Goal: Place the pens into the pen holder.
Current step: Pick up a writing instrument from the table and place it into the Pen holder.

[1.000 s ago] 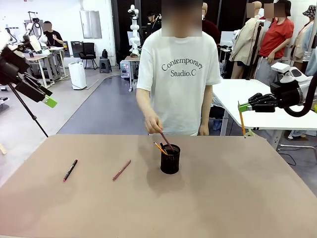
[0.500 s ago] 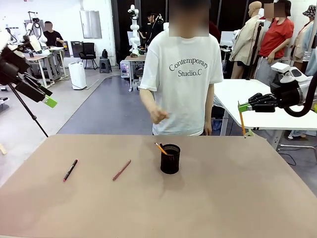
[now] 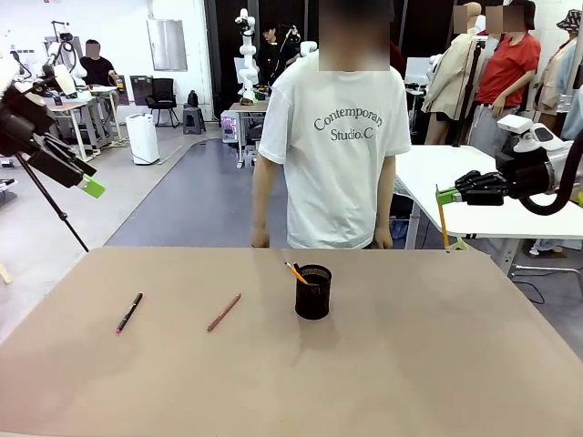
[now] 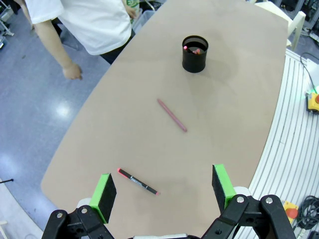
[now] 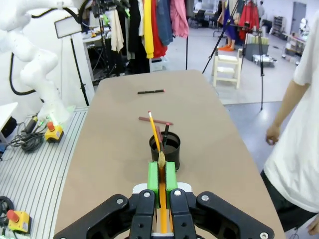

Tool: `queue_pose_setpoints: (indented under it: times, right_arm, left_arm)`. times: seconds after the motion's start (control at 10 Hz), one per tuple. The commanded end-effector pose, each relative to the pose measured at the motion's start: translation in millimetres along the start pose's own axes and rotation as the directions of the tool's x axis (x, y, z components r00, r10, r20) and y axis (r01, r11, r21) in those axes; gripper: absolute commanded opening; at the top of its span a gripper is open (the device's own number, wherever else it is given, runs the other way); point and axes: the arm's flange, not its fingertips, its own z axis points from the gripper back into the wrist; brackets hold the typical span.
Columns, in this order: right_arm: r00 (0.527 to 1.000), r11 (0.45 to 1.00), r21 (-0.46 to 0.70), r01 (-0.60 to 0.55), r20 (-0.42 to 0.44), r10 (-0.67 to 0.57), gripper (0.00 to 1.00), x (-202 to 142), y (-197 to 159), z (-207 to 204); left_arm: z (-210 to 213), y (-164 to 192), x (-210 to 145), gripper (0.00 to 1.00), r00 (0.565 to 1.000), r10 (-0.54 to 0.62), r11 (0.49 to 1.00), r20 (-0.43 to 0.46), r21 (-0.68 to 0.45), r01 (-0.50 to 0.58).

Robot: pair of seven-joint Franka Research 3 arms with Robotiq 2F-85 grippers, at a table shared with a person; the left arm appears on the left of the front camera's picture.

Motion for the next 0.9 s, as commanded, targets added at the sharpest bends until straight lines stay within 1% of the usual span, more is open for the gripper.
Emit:
queue_pose_setpoints:
  times: [0.0, 0.1, 0.3, 0.6, 0.8]
  right_arm:
    - [0.996, 0.999, -0.038, 0.01, 0.093, -0.006, 0.0, 4, 1, -8]
    - [0.995, 0.998, -0.066, 0.024, 0.099, -0.017, 0.0, 5, 0, -15]
    - [0.991, 0.997, -0.07, 0.031, 0.133, -0.021, 0.0, 7, 3, -33]
    - [0.981, 0.999, -0.047, 0.003, 0.192, 0.006, 0.0, 10, 8, -80]
    - [0.97, 0.998, -0.066, 0.014, 0.243, 0.002, 0.0, 8, 16, -116]
  left_arm:
    - [1, 1, 0, 1.0, 1.0, -0.001, 1.0, 0.006, -0.003, 0.001]
    - [1, 1, 0, 1.0, 1.0, -0.001, 1.0, 0.006, -0.003, 0.001]
    - [1, 1, 0, 1.0, 1.0, -0.001, 1.0, 0.006, -0.003, 0.001]
    - [1, 1, 0, 1.0, 1.0, -0.001, 1.0, 0.006, -0.003, 0.001]
    - [1, 1, 0, 1.0, 1.0, -0.001, 1.0, 0.006, -0.003, 0.001]
